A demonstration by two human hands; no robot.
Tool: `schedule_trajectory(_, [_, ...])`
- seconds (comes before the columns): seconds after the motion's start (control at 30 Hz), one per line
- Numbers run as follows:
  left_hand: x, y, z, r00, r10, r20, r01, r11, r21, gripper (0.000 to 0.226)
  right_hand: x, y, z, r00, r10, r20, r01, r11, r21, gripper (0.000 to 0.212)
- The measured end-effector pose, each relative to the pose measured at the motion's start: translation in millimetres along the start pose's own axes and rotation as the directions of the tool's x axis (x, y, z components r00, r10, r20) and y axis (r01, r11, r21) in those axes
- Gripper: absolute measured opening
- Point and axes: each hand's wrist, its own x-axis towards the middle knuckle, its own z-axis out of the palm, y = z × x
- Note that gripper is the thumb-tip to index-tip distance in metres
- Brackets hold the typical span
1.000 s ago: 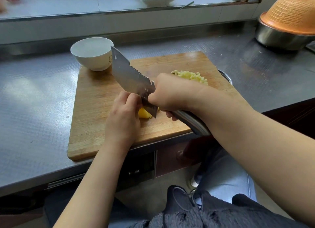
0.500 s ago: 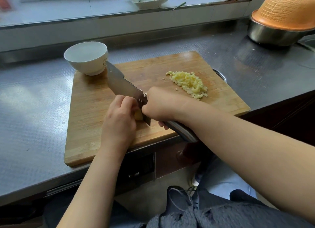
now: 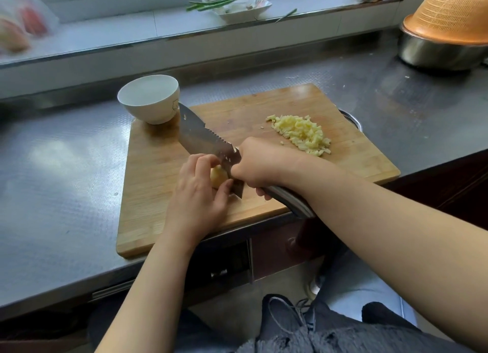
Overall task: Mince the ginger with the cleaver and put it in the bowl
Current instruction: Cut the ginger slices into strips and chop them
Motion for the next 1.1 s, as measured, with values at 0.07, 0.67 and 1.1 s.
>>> schedule_trajectory(0.07, [0.6,-1.2,-0.7,1.0,-0.005,0.007,0.005,1.0,0.003,0.036,-0.4,-0.4,-1.5,1.0,-0.009,0.001,0.009,1.0,0.001,0.021])
schedule_trajectory(0.67, [2.6,-2.6,-2.3,0.988,-0.004,-0.154,0.012,0.999,0.052,0.005,-22.7,-10.7,-26.3,0.996,-0.055,-0.072,0.06,0.995,0.075,0.018])
schedule_trajectory(1.1, [4.8,-4.4,0.5,0.992,0.014,-0.123,-0.002,0.995,0.101,0.007,-23.0,-23.2,-25.4,0.998,-0.038,-0.058,0.038,0.999,-0.012,0.022])
